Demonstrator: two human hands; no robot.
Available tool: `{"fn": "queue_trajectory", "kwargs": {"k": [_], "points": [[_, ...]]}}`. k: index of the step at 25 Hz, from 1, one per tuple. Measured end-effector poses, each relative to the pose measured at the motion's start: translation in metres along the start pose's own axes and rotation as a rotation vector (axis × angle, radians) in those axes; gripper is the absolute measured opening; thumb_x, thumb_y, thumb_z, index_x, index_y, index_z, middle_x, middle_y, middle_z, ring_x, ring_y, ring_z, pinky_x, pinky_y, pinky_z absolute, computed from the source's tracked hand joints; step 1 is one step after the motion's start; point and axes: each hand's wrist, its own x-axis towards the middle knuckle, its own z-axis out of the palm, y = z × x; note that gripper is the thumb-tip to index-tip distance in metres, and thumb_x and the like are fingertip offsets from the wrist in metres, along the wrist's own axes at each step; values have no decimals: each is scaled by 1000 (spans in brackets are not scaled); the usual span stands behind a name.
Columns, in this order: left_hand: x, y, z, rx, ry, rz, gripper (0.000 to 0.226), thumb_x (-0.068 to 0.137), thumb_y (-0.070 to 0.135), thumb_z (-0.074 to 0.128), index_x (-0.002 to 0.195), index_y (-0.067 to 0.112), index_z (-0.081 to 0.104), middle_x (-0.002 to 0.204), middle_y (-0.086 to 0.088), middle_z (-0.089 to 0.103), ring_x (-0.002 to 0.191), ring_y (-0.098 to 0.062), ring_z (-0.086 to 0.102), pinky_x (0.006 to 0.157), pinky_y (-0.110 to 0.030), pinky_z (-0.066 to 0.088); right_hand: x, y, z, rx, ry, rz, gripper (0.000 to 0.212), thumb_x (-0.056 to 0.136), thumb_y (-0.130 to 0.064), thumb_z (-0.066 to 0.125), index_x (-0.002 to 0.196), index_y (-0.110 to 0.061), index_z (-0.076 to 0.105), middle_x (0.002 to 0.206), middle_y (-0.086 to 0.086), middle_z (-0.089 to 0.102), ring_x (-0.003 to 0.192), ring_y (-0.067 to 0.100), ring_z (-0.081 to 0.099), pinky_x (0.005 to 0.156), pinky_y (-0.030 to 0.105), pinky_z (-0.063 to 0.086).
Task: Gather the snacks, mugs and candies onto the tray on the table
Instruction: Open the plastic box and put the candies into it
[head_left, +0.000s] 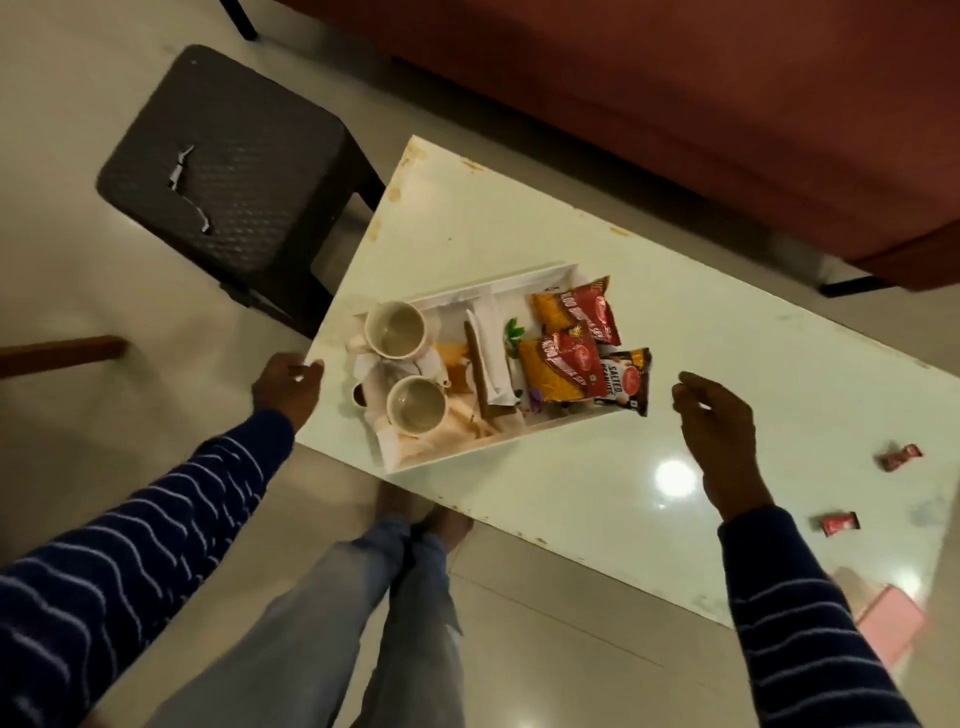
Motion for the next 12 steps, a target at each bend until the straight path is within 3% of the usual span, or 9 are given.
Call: {"fn": "queue_trajectory", "kwargs": {"k": [1, 3, 6, 9, 12], "points": [[1, -10, 3, -14, -32, -52, 38, 95, 32, 58, 124, 8, 57, 125, -14, 61, 115, -35, 56, 96, -33, 42, 13, -2, 6, -22, -35, 20, 27, 97, -15, 63, 122, -7, 69, 122, 16, 70, 112, 32, 66, 103, 44, 50], [2, -22, 16, -100, -107, -123, 35, 98, 29, 50, 123, 6, 58, 129, -18, 59, 117, -37, 56, 104, -42, 43, 38, -8, 15, -65, -101, 45, 29, 99, -13, 58, 125, -4, 66, 126, 18, 67, 121, 33, 61, 106, 44, 45], [4, -38, 34, -121, -195, -82, 34, 101, 28, 41, 115, 3, 60, 120, -22, 63, 111, -40, 59, 98, -50, 46, 71, -16, 32, -127, -194, 79, 31, 102, -8, 51, 129, 4, 62, 117, 13, 63, 111, 29, 58, 92, 36, 41], [1, -41, 50, -113, -291, -5, 32, 102, 27, 40, 101, 5, 62, 104, -20, 68, 98, -38, 64, 91, -51, 50, 98, -22, 51, -117, -291, 136, 21, 104, -4, 46, 111, -2, 66, 105, 11, 62, 91, 20, 63, 87, 38, 42], [0, -41, 59, -146, -334, 13, 32, 103, 29, 39, 96, 5, 59, 98, -20, 67, 92, -38, 64, 86, -54, 52, 112, -26, 66, -98, -399, 210, 26, 105, -7, 42, 118, 0, 62, 103, 18, 65, 90, 30, 65, 78, 38, 50]]}}
